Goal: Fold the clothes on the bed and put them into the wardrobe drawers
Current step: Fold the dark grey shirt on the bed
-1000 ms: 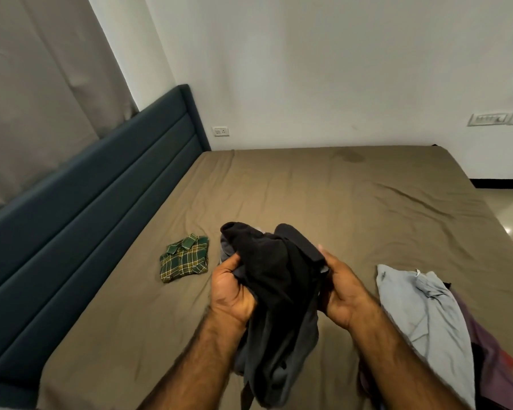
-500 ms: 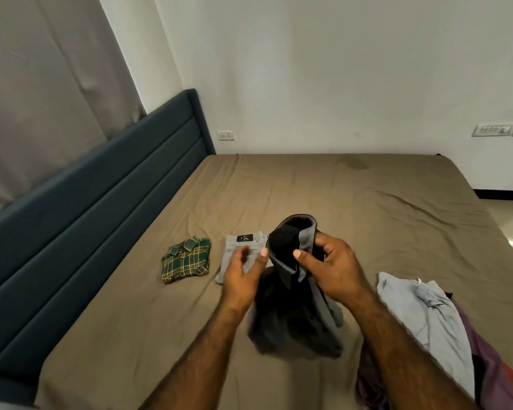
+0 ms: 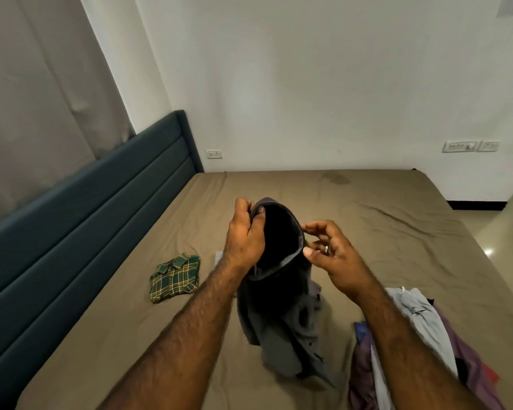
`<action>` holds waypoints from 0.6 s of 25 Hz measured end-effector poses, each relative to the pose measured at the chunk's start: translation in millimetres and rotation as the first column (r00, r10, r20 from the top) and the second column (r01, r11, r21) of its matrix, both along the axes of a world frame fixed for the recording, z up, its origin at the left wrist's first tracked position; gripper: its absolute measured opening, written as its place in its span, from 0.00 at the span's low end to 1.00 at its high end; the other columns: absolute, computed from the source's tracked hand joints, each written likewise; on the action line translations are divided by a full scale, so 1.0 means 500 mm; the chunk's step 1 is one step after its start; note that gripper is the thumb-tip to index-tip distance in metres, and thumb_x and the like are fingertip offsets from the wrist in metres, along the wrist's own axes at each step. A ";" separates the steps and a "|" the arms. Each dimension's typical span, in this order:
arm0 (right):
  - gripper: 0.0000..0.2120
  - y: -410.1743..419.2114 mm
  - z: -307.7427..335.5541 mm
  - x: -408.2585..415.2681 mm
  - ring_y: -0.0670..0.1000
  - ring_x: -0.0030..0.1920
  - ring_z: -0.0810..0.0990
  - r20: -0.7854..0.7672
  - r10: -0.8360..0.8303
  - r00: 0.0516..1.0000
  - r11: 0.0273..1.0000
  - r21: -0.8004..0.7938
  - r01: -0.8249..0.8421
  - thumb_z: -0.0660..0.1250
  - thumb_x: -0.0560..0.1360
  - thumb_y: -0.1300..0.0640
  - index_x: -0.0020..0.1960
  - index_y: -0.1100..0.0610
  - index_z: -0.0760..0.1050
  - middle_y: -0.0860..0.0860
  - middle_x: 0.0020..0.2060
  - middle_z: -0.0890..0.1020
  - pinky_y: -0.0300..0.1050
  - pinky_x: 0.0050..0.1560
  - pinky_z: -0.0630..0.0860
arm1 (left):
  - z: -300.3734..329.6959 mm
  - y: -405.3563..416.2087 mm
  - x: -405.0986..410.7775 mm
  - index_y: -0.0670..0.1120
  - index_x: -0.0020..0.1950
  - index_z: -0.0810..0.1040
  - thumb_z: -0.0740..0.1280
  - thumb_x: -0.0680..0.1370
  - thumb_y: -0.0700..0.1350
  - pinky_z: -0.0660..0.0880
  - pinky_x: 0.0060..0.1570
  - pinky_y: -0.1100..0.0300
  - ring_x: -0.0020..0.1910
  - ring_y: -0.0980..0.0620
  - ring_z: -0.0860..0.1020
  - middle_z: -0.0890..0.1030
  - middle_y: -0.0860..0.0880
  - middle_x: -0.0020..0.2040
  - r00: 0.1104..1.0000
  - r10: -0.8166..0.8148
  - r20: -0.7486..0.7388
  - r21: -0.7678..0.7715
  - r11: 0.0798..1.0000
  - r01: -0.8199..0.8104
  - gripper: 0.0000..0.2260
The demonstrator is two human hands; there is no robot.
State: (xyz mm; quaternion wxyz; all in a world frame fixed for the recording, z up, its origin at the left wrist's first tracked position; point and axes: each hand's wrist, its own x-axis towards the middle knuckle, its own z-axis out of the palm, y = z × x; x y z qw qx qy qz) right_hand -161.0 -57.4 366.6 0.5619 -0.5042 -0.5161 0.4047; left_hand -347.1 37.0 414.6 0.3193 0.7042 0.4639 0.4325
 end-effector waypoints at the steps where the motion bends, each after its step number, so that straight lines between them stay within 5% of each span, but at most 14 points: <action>1: 0.28 0.004 -0.014 0.003 0.45 0.50 0.81 -0.006 0.080 0.997 0.996 -0.036 -0.080 0.72 0.78 0.68 0.72 0.48 0.71 0.44 0.66 0.80 0.43 0.53 0.80 | 0.015 0.007 -0.003 0.46 0.55 0.67 0.59 0.87 0.52 0.76 0.38 0.54 0.43 0.53 0.75 0.75 0.50 0.45 1.000 -0.024 0.002 0.008 1.000 0.024 0.09; 3: 0.37 0.018 -0.036 -0.007 0.45 0.45 0.79 0.199 0.061 0.978 0.990 -0.136 -0.034 0.77 0.74 0.67 0.75 0.43 0.69 0.44 0.62 0.81 0.42 0.47 0.80 | 0.049 0.027 -0.014 0.46 0.54 0.67 0.59 0.87 0.50 0.73 0.40 0.56 0.43 0.54 0.74 0.74 0.50 0.45 0.997 -0.062 0.048 -0.004 0.998 0.062 0.08; 5: 0.26 0.048 -0.044 -0.021 0.43 0.40 0.77 0.402 -0.087 0.912 0.981 -0.125 0.149 0.82 0.71 0.54 0.65 0.41 0.79 0.45 0.50 0.84 0.44 0.43 0.77 | 0.081 0.061 -0.025 0.47 0.55 0.71 0.60 0.87 0.49 0.75 0.44 0.55 0.45 0.53 0.75 0.76 0.50 0.46 0.990 -0.113 0.089 -0.054 0.992 0.118 0.07; 6: 0.21 0.058 -0.038 -0.026 0.43 0.39 0.76 0.410 -0.151 0.899 0.971 -0.111 0.213 0.83 0.70 0.50 0.61 0.42 0.82 0.44 0.47 0.84 0.44 0.43 0.75 | 0.099 0.072 -0.033 0.47 0.57 0.74 0.60 0.86 0.50 0.76 0.47 0.55 0.48 0.53 0.77 0.78 0.50 0.50 0.984 -0.144 0.100 -0.084 0.985 0.153 0.07; 9: 0.28 0.084 0.003 -0.056 0.43 0.49 0.78 0.397 -0.123 0.909 0.985 -0.063 0.161 0.82 0.70 0.50 0.67 0.41 0.76 0.41 0.55 0.79 0.40 0.47 0.76 | 0.145 0.085 -0.068 0.46 0.70 0.77 0.61 0.82 0.55 0.75 0.63 0.57 0.62 0.53 0.79 0.81 0.48 0.64 0.970 -0.212 0.120 -0.114 0.968 0.225 0.20; 11: 0.18 0.102 0.027 -0.088 0.42 0.51 0.81 0.458 -0.082 0.885 0.994 -0.026 0.105 0.80 0.73 0.51 0.61 0.42 0.80 0.40 0.53 0.82 0.42 0.50 0.79 | 0.184 0.086 -0.092 0.43 0.64 0.78 0.60 0.85 0.51 0.75 0.59 0.61 0.56 0.54 0.79 0.81 0.45 0.58 0.960 -0.269 0.084 -0.025 0.962 0.272 0.16; 13: 0.05 0.112 0.060 -0.122 0.42 0.41 0.82 0.439 -0.239 0.866 0.971 0.081 0.227 0.75 0.76 0.57 0.47 0.46 0.82 0.42 0.40 0.85 0.44 0.46 0.80 | 0.234 0.086 -0.134 0.49 0.58 0.77 0.58 0.87 0.50 0.75 0.54 0.59 0.50 0.55 0.78 0.80 0.49 0.52 0.980 -0.201 0.001 0.088 0.976 0.200 0.10; 15: 0.10 0.116 0.109 -0.117 0.44 0.35 0.80 0.343 -0.468 0.814 0.882 0.237 0.407 0.71 0.76 0.63 0.46 0.47 0.80 0.44 0.36 0.83 0.44 0.41 0.78 | 0.264 0.105 -0.191 0.53 0.55 0.73 0.60 0.85 0.56 0.74 0.50 0.54 0.49 0.52 0.78 0.81 0.50 0.50 0.988 0.005 -0.155 0.165 0.986 0.020 0.08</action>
